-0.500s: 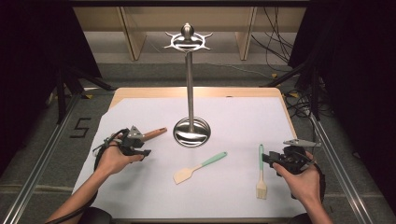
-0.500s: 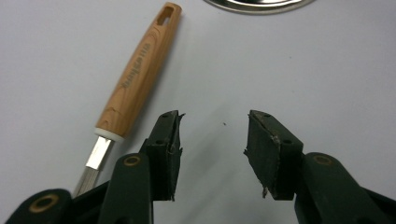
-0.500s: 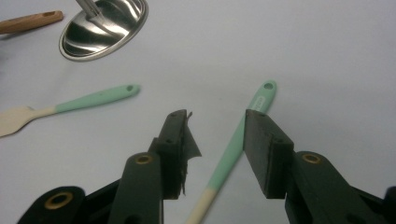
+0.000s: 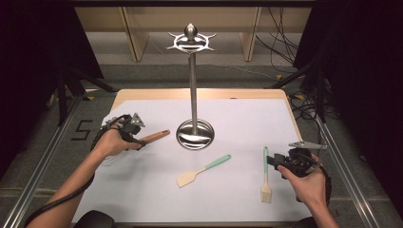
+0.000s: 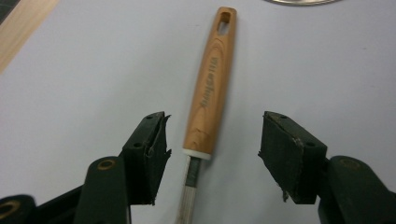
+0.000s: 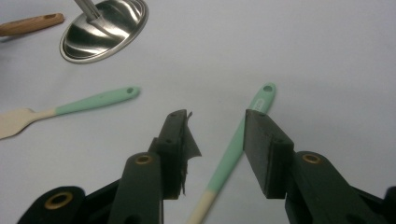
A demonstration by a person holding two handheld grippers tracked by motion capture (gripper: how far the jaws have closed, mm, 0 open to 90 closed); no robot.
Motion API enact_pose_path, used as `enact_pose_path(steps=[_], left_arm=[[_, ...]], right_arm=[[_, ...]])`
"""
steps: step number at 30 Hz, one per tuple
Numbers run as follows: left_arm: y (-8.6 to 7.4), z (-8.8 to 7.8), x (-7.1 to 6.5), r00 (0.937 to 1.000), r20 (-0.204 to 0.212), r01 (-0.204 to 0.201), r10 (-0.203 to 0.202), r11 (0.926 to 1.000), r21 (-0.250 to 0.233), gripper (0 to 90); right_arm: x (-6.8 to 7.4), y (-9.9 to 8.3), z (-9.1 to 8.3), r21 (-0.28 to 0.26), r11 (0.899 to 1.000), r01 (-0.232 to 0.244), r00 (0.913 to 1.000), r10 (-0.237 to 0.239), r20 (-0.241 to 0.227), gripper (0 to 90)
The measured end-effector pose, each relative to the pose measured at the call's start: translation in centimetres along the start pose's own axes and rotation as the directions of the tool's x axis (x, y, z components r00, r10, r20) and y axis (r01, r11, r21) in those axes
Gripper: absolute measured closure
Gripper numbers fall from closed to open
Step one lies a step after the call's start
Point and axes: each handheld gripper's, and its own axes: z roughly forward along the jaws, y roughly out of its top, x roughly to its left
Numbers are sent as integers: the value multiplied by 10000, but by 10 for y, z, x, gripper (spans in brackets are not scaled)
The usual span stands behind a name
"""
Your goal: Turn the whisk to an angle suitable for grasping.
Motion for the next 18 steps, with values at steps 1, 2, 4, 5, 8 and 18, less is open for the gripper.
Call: enact_pose_path(steps=[1, 2, 4, 5, 8, 18], left_arm=[[2, 1, 4, 9998, 28, -187, 187, 9996, 199, 397], [3, 2, 7, 9990, 125, -423, 418, 9982, 426, 396], [5, 9, 10, 9975, 563, -448, 416, 9974, 558, 389], [5, 12, 10, 9967, 661, -510, 467, 9966, 653, 390], [6, 16, 11, 9943, 866, -697, 615, 9930, 949, 395], [1, 43, 20, 9861, 1662, -212, -89, 9837, 1784, 520]], right_arm=[[0, 0, 0, 42, 10000, 20, 10000, -20, -10, 607], [0, 0, 1, -41, 10000, -59, 9999, 58, -130, 607], [-1, 0, 1, -8, 9999, -142, 9999, 142, -58, 607], [-4, 0, 2, -116, 9998, 182, 9998, -182, -28, 607], [-3, 1, 2, -112, 9998, 155, 9999, -156, -66, 605], [-6, 0, 4, -67, 9999, 155, 9978, -159, -650, 603]])
